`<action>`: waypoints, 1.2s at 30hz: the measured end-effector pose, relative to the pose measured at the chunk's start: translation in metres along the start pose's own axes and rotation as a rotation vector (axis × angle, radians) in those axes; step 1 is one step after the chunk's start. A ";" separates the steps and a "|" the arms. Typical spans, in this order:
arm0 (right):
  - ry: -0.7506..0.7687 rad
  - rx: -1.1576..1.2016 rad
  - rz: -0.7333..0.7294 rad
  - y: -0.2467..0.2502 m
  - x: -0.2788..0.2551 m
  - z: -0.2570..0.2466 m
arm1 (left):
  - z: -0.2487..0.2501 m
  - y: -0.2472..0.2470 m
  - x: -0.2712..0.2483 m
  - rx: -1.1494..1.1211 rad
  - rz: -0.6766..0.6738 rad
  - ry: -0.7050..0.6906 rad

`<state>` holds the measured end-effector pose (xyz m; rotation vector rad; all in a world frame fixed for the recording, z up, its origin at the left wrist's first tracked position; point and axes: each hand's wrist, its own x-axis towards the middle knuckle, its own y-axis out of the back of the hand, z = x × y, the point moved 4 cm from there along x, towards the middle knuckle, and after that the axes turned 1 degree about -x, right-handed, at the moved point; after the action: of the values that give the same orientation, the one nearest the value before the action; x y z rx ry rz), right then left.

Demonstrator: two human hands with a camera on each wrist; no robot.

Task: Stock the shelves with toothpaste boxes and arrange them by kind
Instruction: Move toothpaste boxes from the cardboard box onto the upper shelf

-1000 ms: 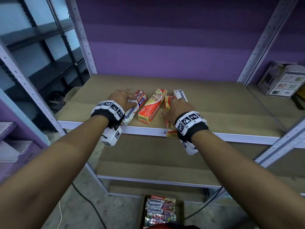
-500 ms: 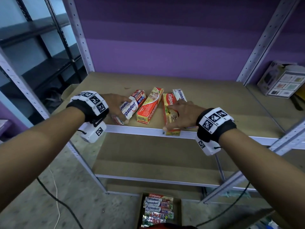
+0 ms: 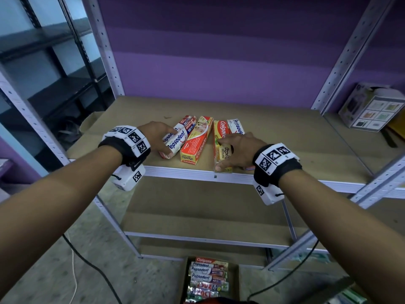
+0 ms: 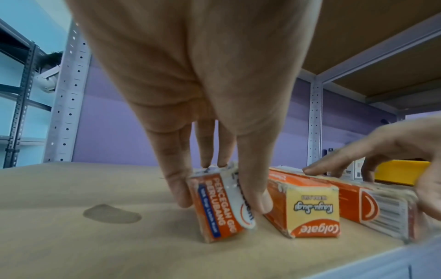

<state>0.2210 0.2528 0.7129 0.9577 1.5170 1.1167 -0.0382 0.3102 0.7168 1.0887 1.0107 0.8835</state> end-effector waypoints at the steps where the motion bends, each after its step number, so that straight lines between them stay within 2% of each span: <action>1: -0.001 0.009 0.011 0.000 0.001 0.000 | 0.000 -0.001 0.001 -0.001 0.016 -0.009; 10: -0.010 0.062 0.143 -0.001 -0.008 -0.001 | 0.009 0.001 -0.012 0.069 0.097 -0.073; 15: 0.100 0.136 0.141 0.003 -0.028 0.003 | 0.021 0.005 -0.032 0.049 0.192 -0.228; 18: 0.126 0.138 0.189 0.006 -0.041 0.010 | 0.034 0.004 -0.045 0.037 0.206 -0.324; 26: 0.218 0.196 0.158 -0.013 -0.077 0.016 | 0.061 -0.018 -0.076 -0.016 0.170 -0.432; 29: 0.222 0.175 0.085 -0.031 -0.085 0.018 | 0.071 -0.035 -0.084 -0.062 0.101 -0.469; 36: 0.197 0.204 -0.065 -0.088 -0.091 0.023 | 0.083 -0.093 -0.096 -0.122 -0.065 -0.413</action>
<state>0.2585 0.1482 0.6491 0.9485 1.8369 1.0486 0.0194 0.1761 0.6587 1.0720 0.6371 0.6244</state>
